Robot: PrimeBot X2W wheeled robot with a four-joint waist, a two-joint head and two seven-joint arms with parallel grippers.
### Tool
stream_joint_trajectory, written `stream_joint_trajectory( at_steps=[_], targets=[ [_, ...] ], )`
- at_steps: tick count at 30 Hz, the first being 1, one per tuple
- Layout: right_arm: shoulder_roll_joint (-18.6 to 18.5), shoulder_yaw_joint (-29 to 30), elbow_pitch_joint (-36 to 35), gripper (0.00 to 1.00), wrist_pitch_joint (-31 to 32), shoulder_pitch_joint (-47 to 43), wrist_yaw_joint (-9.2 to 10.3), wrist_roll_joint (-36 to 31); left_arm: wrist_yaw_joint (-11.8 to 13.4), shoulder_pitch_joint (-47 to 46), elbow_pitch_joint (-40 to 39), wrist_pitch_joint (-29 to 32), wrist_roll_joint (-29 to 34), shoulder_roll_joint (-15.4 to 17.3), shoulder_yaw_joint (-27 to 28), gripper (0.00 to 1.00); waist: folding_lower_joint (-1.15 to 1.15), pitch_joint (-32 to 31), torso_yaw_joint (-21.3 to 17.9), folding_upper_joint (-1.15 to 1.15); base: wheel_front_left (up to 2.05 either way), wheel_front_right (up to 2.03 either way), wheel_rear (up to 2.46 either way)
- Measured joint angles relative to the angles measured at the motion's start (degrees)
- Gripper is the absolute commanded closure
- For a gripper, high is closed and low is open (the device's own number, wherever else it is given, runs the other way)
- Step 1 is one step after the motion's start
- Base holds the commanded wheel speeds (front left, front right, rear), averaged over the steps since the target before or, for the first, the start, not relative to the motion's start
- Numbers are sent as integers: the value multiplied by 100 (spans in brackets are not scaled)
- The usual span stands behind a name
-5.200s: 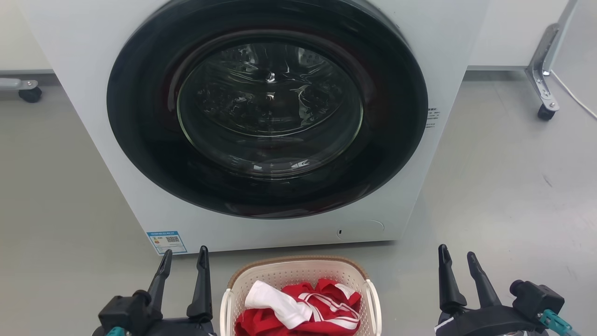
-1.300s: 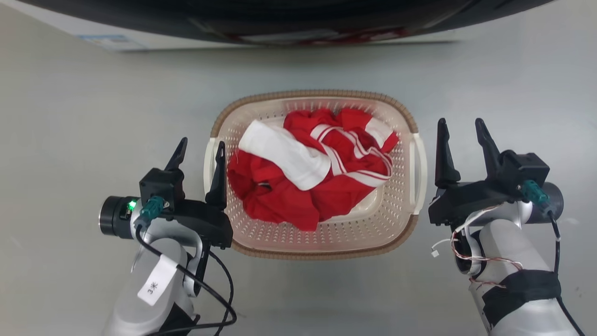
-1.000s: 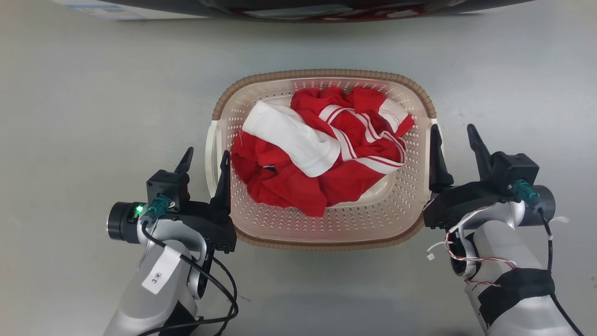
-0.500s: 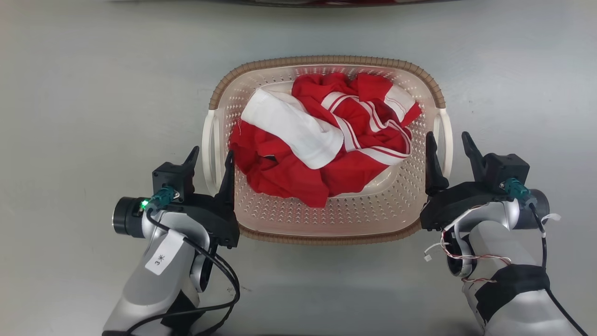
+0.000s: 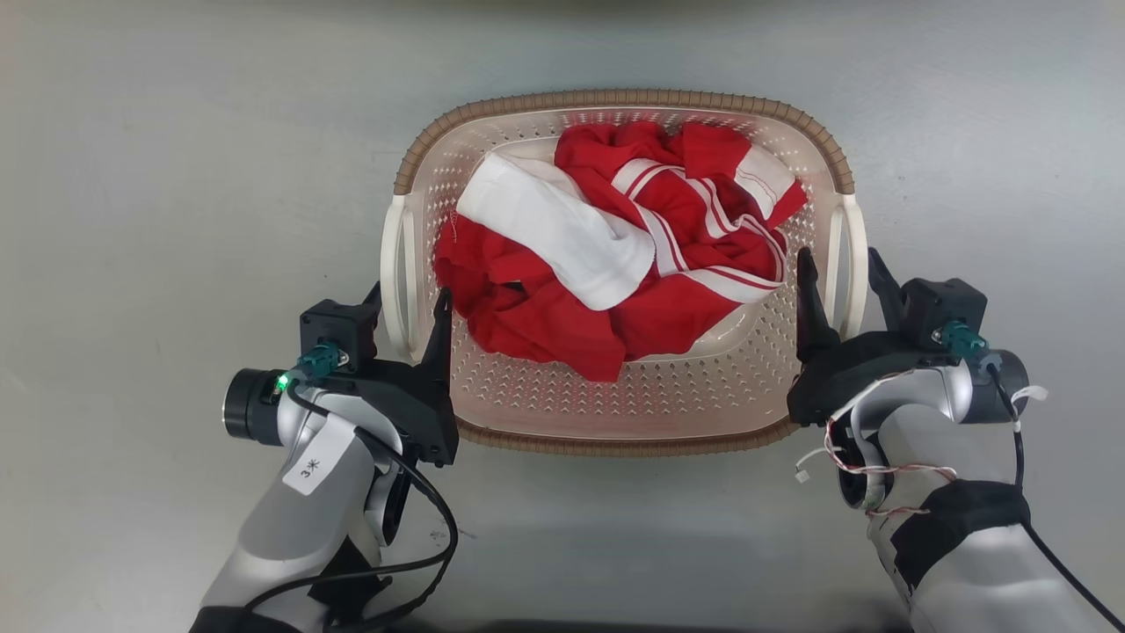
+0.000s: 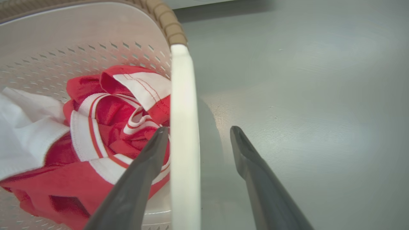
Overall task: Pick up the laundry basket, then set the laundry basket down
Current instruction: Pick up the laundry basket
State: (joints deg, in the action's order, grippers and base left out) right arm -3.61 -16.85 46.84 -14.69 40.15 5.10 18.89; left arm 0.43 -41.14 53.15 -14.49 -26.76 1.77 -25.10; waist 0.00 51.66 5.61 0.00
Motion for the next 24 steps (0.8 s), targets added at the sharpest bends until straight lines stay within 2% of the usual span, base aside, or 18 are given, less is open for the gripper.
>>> stream_joint_trajectory(
  at_steps=[1,2,4,5,6,7,8,9,10,16,24],
  targets=[
    [0,-20,11,0,-1,38,0,21,-1,-12,29,0,-54,0,-32,0,0,4,3,0,0,0,0],
    [0,-35,16,14,0,68,0,35,-9,-33,59,1,-68,1,-90,0,0,7,6,0,0,0,0],
    [-1,-115,107,52,-1,151,1,63,-46,-129,97,11,-145,-3,-209,0,0,13,10,0,0,0,0],
    [-2,-144,149,58,-1,172,2,88,-46,-165,112,29,-179,-2,-261,2,0,15,12,0,0,0,0],
    [-3,-179,188,65,-1,180,5,104,-46,-205,126,42,-208,0,-310,15,0,16,13,0,0,0,0],
    [-3,-218,220,76,0,181,29,147,-46,-233,130,64,-230,0,-347,46,0,18,14,0,0,0,0],
    [-3,-255,261,89,0,187,44,193,-51,-250,141,87,-252,-1,-397,72,0,19,15,0,0,0,0],
    [-8,-296,308,89,-2,202,44,235,-46,-267,144,129,-294,2,-470,72,0,20,15,0,0,0,0],
    [-12,-331,337,100,-2,223,45,250,-44,-290,157,156,-375,40,-515,100,0,20,15,-1,0,0,0],
    [-44,-478,483,100,-9,325,96,427,-40,-333,185,278,-669,155,-760,100,0,4,6,-1,0,0,0],
    [-76,-577,754,100,2,356,103,648,-34,-332,311,280,-901,86,-968,100,0,-153,7,0,0,0,0]
  ],
)
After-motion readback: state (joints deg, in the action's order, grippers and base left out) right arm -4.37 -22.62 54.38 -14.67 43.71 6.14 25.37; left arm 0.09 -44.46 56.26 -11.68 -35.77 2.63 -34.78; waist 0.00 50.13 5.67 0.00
